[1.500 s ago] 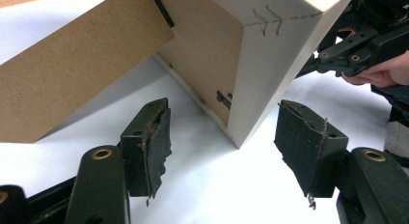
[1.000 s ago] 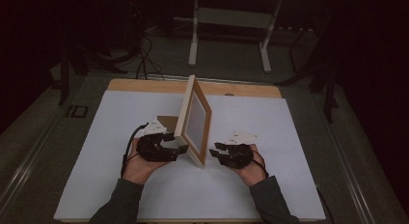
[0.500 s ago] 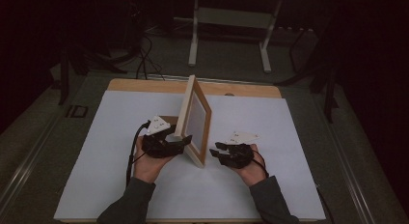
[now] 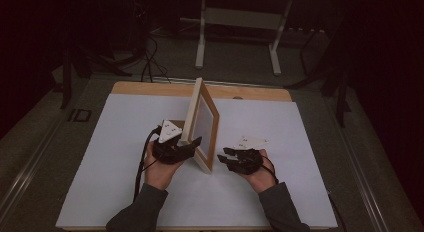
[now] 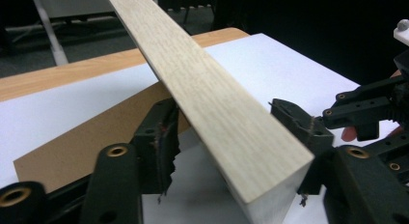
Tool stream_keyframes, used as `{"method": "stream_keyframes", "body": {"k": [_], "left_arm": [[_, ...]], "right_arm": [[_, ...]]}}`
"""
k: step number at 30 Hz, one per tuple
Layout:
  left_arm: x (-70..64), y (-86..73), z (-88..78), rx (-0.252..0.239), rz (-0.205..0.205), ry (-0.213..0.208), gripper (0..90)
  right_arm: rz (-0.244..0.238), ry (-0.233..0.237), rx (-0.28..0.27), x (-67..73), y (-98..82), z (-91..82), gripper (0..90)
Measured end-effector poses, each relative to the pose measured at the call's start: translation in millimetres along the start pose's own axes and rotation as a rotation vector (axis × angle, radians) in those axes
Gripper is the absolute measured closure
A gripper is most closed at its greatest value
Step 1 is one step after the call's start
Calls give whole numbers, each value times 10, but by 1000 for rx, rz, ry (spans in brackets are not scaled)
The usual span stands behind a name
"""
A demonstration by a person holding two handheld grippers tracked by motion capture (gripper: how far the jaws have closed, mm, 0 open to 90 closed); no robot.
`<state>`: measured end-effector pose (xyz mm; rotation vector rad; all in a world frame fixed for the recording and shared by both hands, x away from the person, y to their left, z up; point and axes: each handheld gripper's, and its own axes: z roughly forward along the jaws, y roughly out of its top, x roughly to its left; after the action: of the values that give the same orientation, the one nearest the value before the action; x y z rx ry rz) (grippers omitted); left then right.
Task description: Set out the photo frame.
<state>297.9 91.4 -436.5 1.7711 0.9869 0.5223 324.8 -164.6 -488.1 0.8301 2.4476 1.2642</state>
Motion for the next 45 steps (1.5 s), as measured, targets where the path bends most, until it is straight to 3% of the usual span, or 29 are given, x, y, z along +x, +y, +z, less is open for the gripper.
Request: {"method": "stream_keyframes", "body": {"k": [5,13,34,45], "left_arm": [[-15,-2,6,0,-15,13,478],[9,-7,9,5,-54,-20,507],[116,-12,-33,-2,-107,15,603],[219,-29,-59,-19,-158,39,661]], "right_arm": [[0,2,-1,1,-4,6,619],[1,1,-1,-5,-6,2,618],[-1,2,2,-2,-5,-5,615],[1,2,1,-1,-7,-1,615]]}}
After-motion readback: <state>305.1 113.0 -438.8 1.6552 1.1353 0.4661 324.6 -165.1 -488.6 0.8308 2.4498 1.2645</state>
